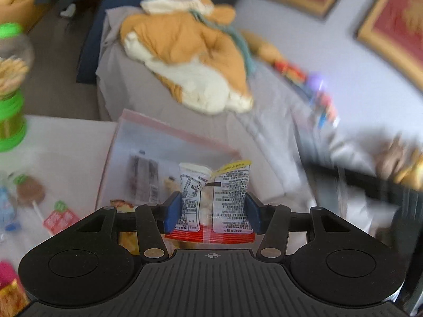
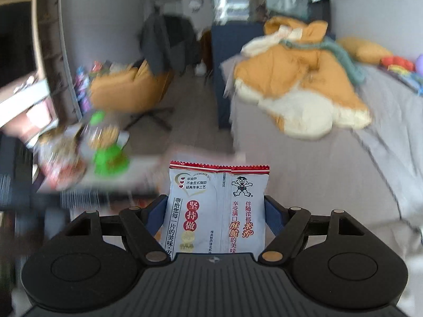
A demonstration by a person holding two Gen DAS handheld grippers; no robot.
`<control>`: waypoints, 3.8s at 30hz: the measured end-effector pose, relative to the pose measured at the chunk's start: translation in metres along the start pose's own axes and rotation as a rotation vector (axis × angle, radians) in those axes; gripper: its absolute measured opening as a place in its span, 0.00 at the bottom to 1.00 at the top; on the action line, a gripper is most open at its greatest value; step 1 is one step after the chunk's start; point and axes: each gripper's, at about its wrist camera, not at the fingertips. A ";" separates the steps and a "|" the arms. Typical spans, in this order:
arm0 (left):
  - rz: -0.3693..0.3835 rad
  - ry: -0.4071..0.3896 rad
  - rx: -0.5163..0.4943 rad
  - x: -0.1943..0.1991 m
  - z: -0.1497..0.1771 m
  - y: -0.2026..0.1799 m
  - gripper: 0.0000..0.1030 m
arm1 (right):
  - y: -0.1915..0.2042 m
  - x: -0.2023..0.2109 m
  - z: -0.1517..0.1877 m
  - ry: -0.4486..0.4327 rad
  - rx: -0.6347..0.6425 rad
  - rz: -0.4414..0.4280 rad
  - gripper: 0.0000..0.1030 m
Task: Organize snacks
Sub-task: 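Carry both white packets over the pink box and open both tools, then grasp the hawthorn lollipop with the right tool while the left grasps a blue candy packet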
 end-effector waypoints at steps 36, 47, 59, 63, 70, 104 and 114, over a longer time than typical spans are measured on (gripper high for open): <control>-0.356 -0.299 0.259 0.205 0.123 0.176 0.54 | 0.196 -0.158 -0.010 0.373 0.158 -0.241 0.83; -0.256 -0.324 0.168 0.202 0.134 0.164 0.54 | 0.200 -0.261 -0.021 0.475 0.087 -0.145 0.86; -0.016 0.019 -0.080 0.131 0.148 0.058 0.53 | 0.226 -0.229 0.001 0.610 0.054 -0.346 0.67; -0.142 0.012 -0.029 0.128 0.145 0.074 0.15 | 0.238 -0.203 0.012 0.586 0.177 -0.353 0.65; -0.426 -0.027 0.009 0.157 0.139 0.107 0.16 | 0.209 -0.201 0.026 0.592 0.126 -0.351 0.57; -0.349 0.052 -0.008 0.105 0.057 0.143 0.30 | 0.064 -0.037 0.143 0.210 0.010 -0.491 0.65; -0.437 0.058 -0.431 0.112 0.092 0.041 0.35 | 0.102 -0.031 0.155 0.180 0.205 -0.340 0.66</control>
Point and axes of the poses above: each gripper's, at about its wrist camera, not at the fingertips, and x roughly against the way its jaws point, y to its left, z to its underside, and after that the axes turned 5 degrees about -z, right-handed
